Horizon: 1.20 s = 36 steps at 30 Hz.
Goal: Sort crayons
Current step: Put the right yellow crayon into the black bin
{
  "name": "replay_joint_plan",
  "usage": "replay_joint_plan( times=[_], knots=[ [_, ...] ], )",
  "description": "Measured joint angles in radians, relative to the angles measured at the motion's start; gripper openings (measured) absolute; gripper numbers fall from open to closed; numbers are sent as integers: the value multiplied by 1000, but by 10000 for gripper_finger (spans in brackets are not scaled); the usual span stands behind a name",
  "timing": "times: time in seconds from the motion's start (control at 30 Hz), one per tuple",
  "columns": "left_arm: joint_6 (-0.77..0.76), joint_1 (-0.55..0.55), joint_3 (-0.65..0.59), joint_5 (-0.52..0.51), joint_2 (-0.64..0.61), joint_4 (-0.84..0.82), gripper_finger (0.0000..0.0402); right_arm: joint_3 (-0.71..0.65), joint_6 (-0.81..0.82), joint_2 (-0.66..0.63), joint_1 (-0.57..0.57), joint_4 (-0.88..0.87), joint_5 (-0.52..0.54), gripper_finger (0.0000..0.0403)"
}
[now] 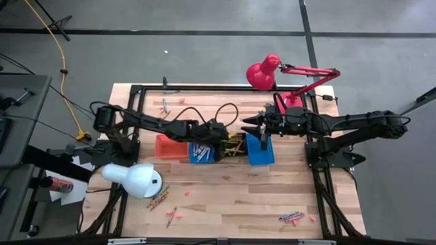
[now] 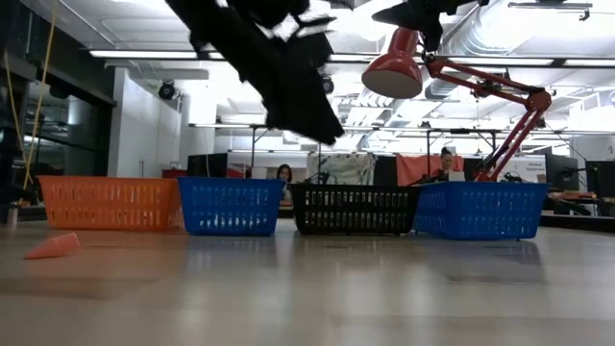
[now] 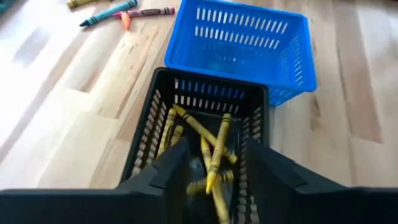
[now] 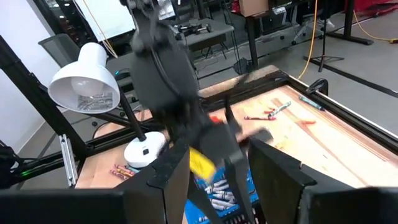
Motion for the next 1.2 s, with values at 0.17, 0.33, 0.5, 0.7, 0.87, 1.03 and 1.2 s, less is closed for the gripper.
replay_joint_plan(
  times=[0.17,0.33,0.5,0.7,0.87,1.03,1.2],
  knots=[
    [-91,-1,-1,2,-174,-95,168,0,-23,0,0,-9,1,158],
    [-50,-40,-55,-15,-378,90,170,0,-26,0,0,-22,4,158],
    [-14,-65,-193,-109,-535,341,170,0,-59,0,0,-24,3,158],
    [-87,-65,-334,-156,-629,402,170,0,-70,0,0,-15,2,158],
    [-57,-65,-354,-154,-638,392,170,0,-31,0,0,19,-4,158],
    [-4,-63,-354,-129,-635,394,170,0,-81,0,0,-7,13,158],
    [8,-63,-354,-128,-635,393,170,0,-50,1,0,-13,58,158]
  ],
)
